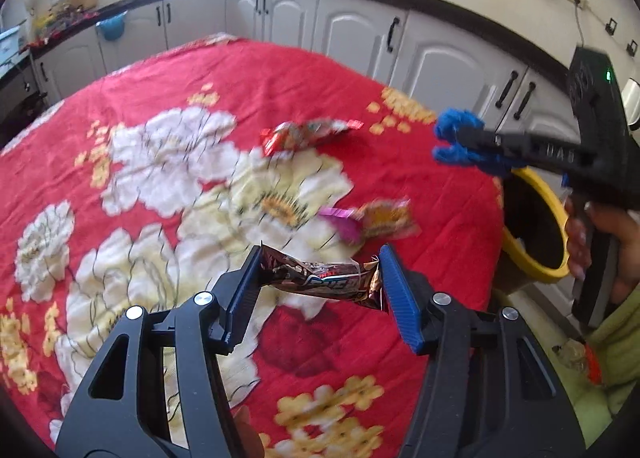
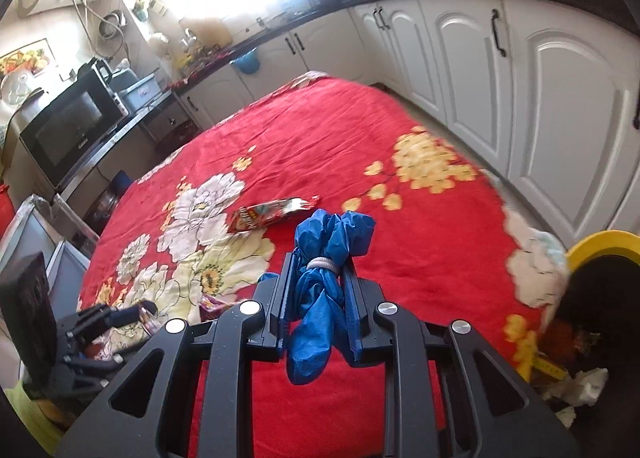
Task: Collect trash
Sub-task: 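Carry the chocolate bar and blue balloon over the yellow bin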
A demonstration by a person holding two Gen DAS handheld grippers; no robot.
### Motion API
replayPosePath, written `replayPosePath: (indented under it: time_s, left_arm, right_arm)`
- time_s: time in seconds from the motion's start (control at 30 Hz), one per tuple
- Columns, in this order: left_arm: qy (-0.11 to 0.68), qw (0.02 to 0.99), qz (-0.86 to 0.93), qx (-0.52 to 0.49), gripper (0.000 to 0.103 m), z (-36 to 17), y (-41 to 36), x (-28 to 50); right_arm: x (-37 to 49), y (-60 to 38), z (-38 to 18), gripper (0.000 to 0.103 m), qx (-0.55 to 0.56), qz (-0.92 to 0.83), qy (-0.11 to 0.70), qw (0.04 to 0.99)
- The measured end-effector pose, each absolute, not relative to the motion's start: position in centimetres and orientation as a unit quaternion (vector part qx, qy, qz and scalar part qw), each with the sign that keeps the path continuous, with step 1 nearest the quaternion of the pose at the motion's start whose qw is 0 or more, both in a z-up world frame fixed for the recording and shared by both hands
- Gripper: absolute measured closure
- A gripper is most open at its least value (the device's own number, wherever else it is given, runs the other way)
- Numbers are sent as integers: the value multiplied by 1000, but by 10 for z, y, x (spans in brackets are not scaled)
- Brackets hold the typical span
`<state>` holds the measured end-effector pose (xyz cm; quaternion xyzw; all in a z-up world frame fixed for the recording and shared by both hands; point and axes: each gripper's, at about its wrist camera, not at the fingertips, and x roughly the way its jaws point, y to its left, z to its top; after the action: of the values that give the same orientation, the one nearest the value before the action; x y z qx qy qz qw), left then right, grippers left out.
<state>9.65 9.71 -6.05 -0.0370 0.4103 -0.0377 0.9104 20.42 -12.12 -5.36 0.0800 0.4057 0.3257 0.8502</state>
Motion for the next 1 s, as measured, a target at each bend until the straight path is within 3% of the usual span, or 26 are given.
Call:
replayPosePath:
  time_s: [1.0]
  left_arm:
    - [366, 913, -178, -28, 52, -32, -81, 163]
  right_arm:
    - [176, -307, -52, 81, 136, 192, 366, 900]
